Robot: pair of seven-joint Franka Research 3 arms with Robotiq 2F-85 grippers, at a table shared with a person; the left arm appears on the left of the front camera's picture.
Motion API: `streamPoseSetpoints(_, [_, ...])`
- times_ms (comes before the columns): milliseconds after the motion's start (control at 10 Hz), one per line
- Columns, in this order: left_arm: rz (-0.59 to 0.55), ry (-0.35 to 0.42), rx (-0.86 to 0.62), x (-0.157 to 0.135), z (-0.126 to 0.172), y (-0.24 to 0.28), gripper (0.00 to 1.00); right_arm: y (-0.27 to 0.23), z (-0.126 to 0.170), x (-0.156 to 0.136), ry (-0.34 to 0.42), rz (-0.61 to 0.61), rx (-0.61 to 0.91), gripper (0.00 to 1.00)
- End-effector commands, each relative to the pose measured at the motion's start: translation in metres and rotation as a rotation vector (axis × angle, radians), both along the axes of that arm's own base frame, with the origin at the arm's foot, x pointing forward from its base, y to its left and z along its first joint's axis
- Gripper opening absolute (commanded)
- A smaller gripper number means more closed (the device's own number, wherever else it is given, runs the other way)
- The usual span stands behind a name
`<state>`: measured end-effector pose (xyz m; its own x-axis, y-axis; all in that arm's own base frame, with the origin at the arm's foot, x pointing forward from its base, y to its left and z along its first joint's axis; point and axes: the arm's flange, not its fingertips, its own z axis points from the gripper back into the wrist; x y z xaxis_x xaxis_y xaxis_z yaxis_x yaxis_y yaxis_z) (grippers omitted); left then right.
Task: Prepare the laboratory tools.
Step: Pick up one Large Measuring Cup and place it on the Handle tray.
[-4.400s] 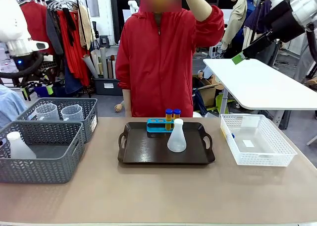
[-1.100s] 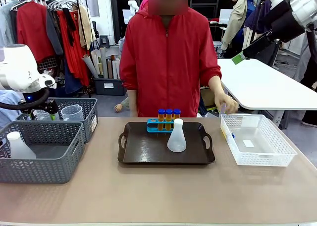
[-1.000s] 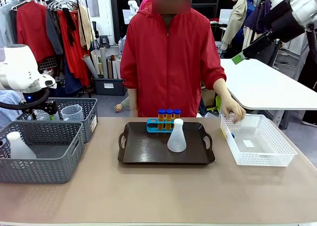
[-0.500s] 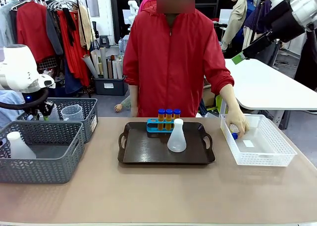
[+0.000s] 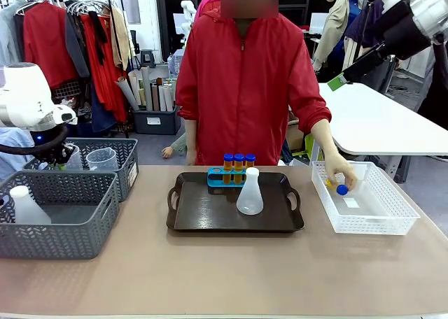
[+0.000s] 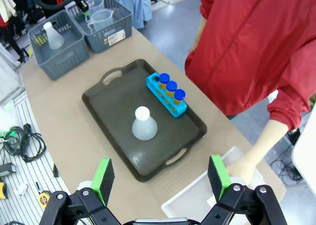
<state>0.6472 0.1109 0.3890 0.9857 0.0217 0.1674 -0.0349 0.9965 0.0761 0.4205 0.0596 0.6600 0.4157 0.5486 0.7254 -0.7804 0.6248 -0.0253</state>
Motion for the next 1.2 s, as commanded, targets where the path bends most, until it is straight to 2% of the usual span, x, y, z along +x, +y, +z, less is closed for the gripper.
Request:
streamPoseSetpoints(0, [0.021,-0.003,0.011,0.004,0.003,0.005,0.00,0.000,0.000,0.001,-0.002,0.013,0.017,1.00])
streamPoseSetpoints(200, [0.018,0.040,-0.036,-0.001,0.022,0.007,0.00,0.000,0.000,0.001,-0.002,0.013,0.017,1.00])
streamPoseSetpoints(500, [0.005,0.070,-0.099,-0.017,0.078,0.020,0.00,0.000,0.000,0.001,-0.002,0.013,0.017,1.00])
streamPoseSetpoints(700, [-0.060,0.045,-0.142,-0.030,0.120,0.028,0.00,0.000,0.000,0.001,-0.002,0.013,0.017,1.00])
streamPoseSetpoints(1100, [-0.234,-0.064,-0.144,-0.060,0.212,0.038,0.00,0.000,0.000,0.001,-0.002,0.013,0.017,1.00])
